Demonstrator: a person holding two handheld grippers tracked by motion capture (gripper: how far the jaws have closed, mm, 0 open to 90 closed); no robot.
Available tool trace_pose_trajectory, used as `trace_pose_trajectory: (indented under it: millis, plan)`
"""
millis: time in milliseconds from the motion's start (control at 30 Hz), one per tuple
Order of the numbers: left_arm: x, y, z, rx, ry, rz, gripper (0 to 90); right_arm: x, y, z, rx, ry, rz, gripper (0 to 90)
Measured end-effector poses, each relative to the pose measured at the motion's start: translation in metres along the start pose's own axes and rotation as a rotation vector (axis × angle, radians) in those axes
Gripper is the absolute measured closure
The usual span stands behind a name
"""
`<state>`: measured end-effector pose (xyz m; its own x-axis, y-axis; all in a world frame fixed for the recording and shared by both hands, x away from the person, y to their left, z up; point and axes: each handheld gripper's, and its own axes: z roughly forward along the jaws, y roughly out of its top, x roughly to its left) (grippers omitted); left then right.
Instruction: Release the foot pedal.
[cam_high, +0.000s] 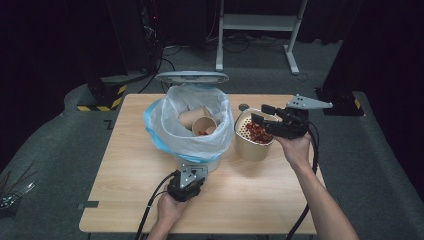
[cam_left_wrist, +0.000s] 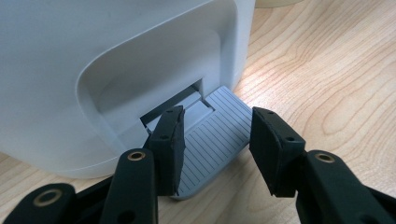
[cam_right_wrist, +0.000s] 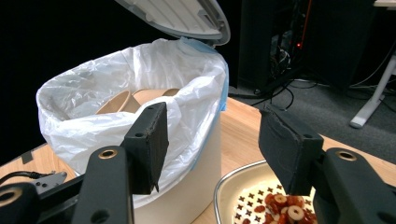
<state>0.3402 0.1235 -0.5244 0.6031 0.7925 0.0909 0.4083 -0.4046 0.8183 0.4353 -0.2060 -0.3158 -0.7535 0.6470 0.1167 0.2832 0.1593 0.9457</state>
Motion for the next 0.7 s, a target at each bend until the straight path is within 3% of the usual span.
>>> trace_pose_trajectory:
  millis: [700]
  plan:
    - [0.000,0.000,0.000,0.001,-0.001,0.002,55.4,0.000,-0.013,-0.026,-0.016,-0.032,0.003,43.9]
